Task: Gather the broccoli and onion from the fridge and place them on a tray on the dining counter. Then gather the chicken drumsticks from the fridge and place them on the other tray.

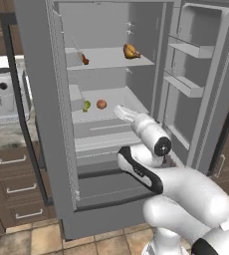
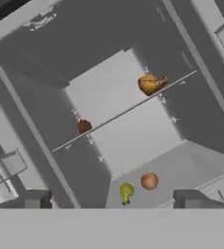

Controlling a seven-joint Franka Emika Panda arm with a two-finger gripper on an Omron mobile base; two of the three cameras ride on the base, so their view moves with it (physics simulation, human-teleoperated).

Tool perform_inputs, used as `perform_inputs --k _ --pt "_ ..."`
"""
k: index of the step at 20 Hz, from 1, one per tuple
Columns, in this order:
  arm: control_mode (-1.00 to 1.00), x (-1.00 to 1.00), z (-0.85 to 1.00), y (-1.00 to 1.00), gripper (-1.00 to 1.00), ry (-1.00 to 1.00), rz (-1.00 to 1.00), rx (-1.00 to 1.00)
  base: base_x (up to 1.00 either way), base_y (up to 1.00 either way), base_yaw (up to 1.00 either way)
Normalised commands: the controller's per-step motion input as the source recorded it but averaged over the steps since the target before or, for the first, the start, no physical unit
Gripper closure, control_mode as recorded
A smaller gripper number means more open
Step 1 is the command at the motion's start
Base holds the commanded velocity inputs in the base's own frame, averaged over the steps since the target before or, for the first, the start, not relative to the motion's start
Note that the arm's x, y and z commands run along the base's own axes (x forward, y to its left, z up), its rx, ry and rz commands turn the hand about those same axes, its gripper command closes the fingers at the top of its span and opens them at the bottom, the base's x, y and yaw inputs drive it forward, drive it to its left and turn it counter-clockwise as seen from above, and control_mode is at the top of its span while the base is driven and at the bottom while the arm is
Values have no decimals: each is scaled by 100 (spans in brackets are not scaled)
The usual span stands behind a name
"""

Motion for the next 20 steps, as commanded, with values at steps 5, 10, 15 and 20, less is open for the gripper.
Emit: perform_inputs --k 5,10,15,20 --pt "-100 -35 91 4 -100 71 28 2 0 0 0" --pt "-100 15 45 -17 -100 93 -3 18 0 0 0" --pt "-100 -35 40 -16 -100 82 -12 -3 0 0 0" --pt "-100 -89 -20 0 -100 44 -1 -26 0 0 0"
